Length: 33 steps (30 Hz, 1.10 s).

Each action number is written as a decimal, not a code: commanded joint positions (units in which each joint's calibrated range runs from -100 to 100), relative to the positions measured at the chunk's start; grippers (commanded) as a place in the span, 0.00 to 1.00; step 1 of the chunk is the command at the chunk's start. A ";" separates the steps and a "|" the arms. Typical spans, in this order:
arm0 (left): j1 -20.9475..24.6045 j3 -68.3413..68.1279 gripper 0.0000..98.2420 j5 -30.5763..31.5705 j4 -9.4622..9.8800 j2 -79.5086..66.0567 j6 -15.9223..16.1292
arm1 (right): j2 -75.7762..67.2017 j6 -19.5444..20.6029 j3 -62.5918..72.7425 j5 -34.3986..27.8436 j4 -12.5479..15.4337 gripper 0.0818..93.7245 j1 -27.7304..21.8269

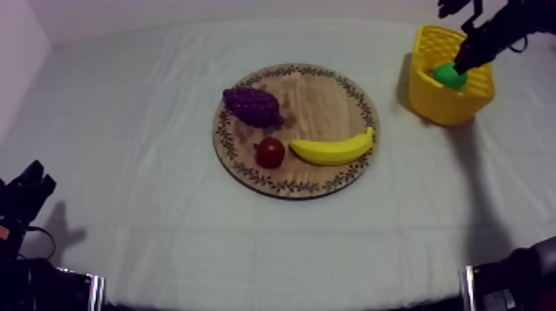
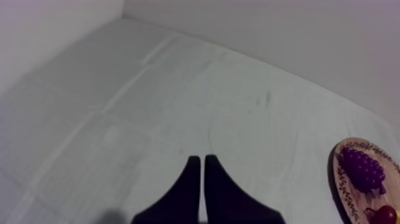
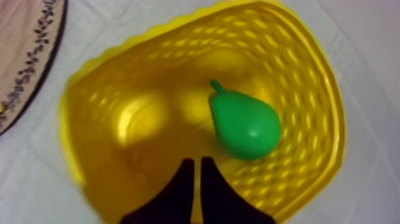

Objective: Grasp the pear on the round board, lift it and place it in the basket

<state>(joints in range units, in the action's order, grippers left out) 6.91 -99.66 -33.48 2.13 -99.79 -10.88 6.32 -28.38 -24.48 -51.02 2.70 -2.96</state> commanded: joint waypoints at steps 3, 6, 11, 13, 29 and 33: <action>0.01 0.00 0.00 0.01 -0.01 -0.04 -0.03 | -16.68 3.40 -12.25 -1.07 0.87 0.01 0.73; 0.01 0.00 0.00 0.01 -0.01 -0.04 -0.01 | -25.65 6.94 -18.81 -0.67 1.20 0.01 1.04; 0.01 0.00 0.00 0.01 -0.01 -0.04 -0.02 | -41.47 10.96 -31.22 2.73 3.22 0.01 -0.86; 0.01 0.00 0.00 0.01 -0.01 -0.04 -0.02 | -47.73 11.72 -36.25 4.42 3.91 0.01 -1.64; 0.01 0.00 0.00 0.01 -0.01 -0.04 -0.02 | -92.64 23.20 -61.13 8.68 1.19 0.02 -1.62; 0.01 0.00 0.00 0.01 -0.01 -0.04 -0.01 | -98.26 23.83 -62.84 7.23 0.82 0.01 -2.40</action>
<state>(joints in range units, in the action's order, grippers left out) 6.91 -99.66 -33.48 2.13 -99.79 -10.89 -85.38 -5.07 -86.99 -43.48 3.28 -5.05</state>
